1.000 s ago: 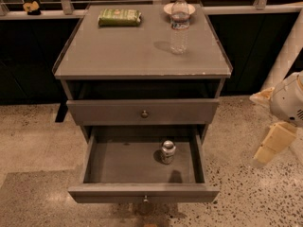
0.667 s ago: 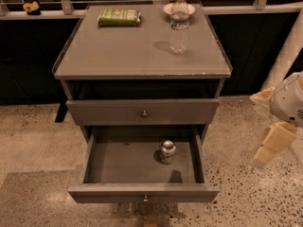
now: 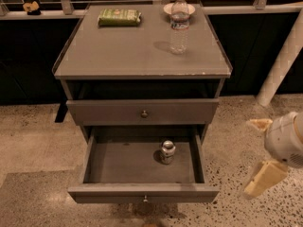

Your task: Pick 7up can from middle drawer and place on counter

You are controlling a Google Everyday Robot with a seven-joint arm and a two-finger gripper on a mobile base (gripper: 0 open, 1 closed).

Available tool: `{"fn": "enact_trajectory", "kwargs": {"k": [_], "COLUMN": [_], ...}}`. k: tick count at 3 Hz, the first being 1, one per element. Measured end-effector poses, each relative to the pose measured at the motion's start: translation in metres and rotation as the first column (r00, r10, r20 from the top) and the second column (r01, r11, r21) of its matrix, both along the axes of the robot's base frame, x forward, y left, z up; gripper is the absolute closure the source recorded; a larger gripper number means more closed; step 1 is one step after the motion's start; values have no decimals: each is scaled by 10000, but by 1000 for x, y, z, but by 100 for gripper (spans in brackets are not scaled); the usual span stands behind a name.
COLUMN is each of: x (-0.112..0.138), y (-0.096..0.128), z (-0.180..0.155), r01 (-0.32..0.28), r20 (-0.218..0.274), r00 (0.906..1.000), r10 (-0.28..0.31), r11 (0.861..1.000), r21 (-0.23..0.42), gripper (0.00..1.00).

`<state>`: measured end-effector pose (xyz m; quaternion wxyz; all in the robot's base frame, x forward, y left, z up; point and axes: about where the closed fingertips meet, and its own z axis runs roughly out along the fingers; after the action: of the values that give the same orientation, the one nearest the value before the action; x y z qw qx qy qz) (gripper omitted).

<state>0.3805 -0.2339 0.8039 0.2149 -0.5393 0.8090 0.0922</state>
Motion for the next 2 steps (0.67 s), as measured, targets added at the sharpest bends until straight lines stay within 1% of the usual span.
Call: {"fn": "enact_trajectory", "kwargs": {"k": [1, 2], "x": [-10, 6], "y": [15, 20], "z": [-50, -100], "r01": [584, 1528], "r20": [69, 80], "r00": [9983, 9883], "r10": [-584, -1526], "r11": [9983, 9878], "r21": [13, -309], "gripper": [0, 0]}}
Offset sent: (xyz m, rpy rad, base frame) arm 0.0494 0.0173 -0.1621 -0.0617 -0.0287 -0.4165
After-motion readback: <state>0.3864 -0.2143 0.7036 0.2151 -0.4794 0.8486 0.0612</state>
